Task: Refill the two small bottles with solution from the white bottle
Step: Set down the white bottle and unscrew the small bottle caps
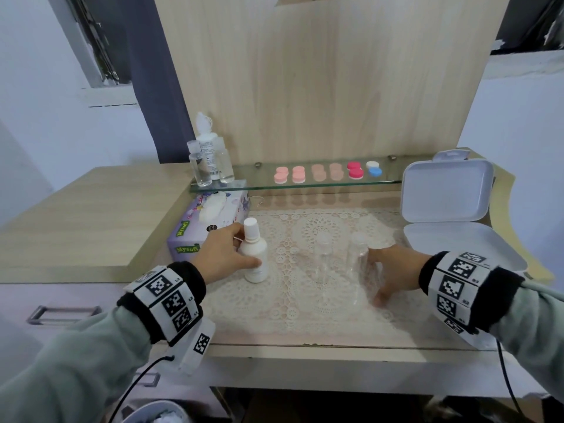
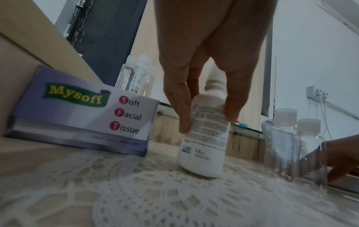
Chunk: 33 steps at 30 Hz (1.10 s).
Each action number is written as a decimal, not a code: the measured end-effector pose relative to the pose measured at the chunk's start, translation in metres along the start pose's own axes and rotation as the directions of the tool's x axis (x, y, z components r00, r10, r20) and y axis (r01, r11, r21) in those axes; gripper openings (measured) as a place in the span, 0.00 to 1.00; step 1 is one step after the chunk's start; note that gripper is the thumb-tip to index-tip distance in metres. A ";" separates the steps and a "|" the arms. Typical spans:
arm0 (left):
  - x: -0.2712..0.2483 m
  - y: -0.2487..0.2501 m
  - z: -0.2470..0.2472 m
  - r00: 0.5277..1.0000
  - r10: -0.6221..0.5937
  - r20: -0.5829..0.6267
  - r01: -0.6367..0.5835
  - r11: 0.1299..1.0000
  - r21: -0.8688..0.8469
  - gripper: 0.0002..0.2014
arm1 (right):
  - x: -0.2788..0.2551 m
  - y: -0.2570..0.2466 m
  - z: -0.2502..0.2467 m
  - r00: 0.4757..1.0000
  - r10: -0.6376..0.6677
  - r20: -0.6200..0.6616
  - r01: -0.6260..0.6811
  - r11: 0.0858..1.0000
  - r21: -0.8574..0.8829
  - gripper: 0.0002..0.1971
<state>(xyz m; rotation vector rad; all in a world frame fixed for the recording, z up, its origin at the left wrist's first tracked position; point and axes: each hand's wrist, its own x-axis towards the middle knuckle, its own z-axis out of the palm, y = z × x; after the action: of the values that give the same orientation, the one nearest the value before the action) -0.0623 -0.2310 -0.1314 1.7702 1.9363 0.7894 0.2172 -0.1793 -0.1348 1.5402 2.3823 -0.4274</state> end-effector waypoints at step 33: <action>0.020 0.149 0.060 0.887 0.361 0.287 -0.432 0.870 0.240 0.19 | 0.008 0.014 -0.008 0.958 0.010 -0.286 0.177 0.765 0.620 0.17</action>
<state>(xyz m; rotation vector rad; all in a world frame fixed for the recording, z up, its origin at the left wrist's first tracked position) 0.0867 -0.1970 -0.0794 2.3786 1.6164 0.3913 0.2259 -0.1641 -0.1317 1.8579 2.6832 -1.2413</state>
